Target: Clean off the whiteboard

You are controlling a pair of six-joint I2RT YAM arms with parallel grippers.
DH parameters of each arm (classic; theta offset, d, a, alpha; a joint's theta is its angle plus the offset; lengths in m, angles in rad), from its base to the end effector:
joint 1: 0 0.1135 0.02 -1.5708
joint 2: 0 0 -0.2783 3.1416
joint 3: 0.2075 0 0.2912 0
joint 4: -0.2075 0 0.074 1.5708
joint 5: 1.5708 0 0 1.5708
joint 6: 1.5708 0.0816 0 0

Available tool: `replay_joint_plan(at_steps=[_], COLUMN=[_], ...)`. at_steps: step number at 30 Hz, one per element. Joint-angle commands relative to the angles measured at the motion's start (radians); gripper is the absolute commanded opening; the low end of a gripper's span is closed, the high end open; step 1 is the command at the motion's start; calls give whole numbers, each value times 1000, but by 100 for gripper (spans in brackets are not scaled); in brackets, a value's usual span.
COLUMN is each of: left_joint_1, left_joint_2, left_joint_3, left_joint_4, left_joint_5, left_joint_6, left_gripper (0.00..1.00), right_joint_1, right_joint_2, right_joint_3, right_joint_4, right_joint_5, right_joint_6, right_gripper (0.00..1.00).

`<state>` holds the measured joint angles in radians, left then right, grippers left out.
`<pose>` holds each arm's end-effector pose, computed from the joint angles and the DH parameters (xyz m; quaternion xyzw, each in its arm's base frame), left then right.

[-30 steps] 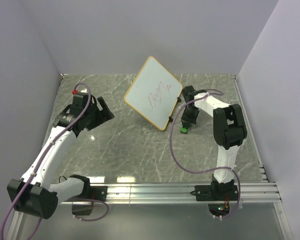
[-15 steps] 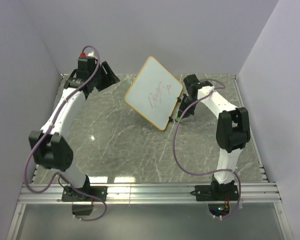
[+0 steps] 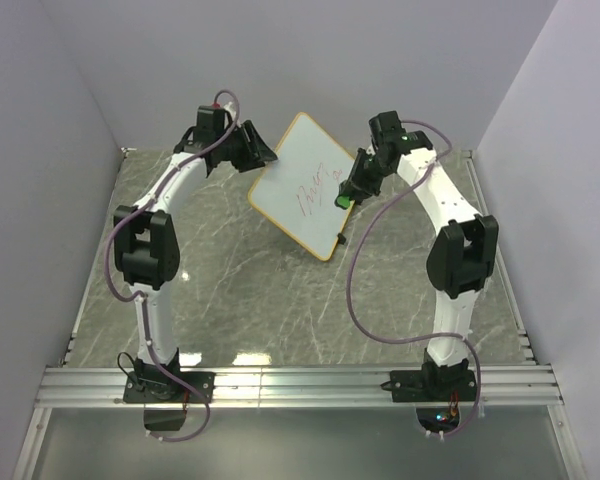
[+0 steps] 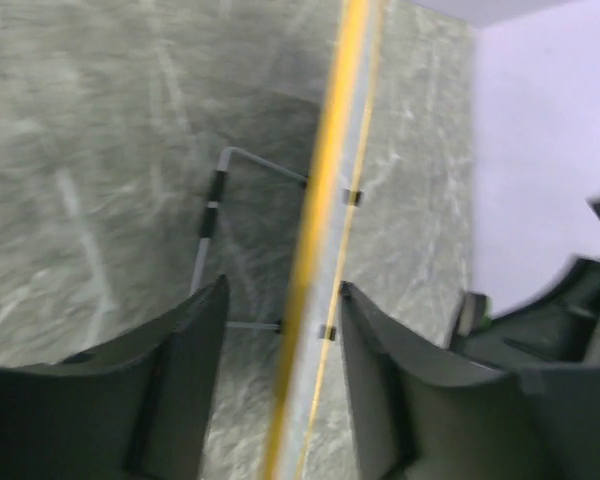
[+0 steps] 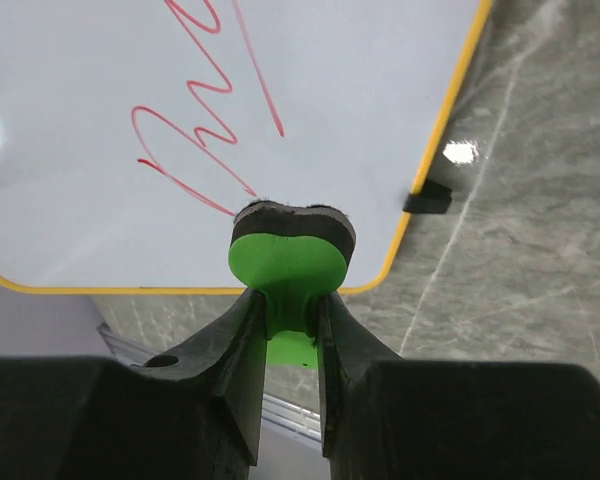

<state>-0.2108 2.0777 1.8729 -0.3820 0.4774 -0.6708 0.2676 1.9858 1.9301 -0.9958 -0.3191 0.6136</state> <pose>0.5479 -0.1556 0.2765 -0.0865 0.8593 -0.3843 0.3262 0.4708 0.1556 0.2807 0.1241 0.9470 0.2470 0.1638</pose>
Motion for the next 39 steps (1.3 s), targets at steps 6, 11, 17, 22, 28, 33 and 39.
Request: replay_joint_plan(at_steps=[6,11,17,22,28,33,39], left_joint_1=[-61,-75,-98,-104,-104,-104,-104], left_joint_2=[10,1,-5,-13,-42,-53,-65], left_joint_3=[46,11,-9,-23,-46,-66,-75], left_joint_4=[11,-61,-132,-159,-169,-181,-181], left_joint_5=[78,33,-11,-19,-31,-30,-23], left_joint_6=[31,89,140,157,177,188,195], left_gripper=[25,7,0,0,0,0,0], right_joint_1=[22,73,137,165,144,117,122], right_joint_2=[153,218,271,306,269,216,114], right_joint_3=[150,196,302,302,146,-46,-282], right_joint_4=[73,204,307,312,247,189,213], right_joint_5=[-190,-245,-258,-262,-166,-51,14], right_joint_6=[83,179,247,246,173,104,55], right_gripper=[0,0,0,0,0,0,0])
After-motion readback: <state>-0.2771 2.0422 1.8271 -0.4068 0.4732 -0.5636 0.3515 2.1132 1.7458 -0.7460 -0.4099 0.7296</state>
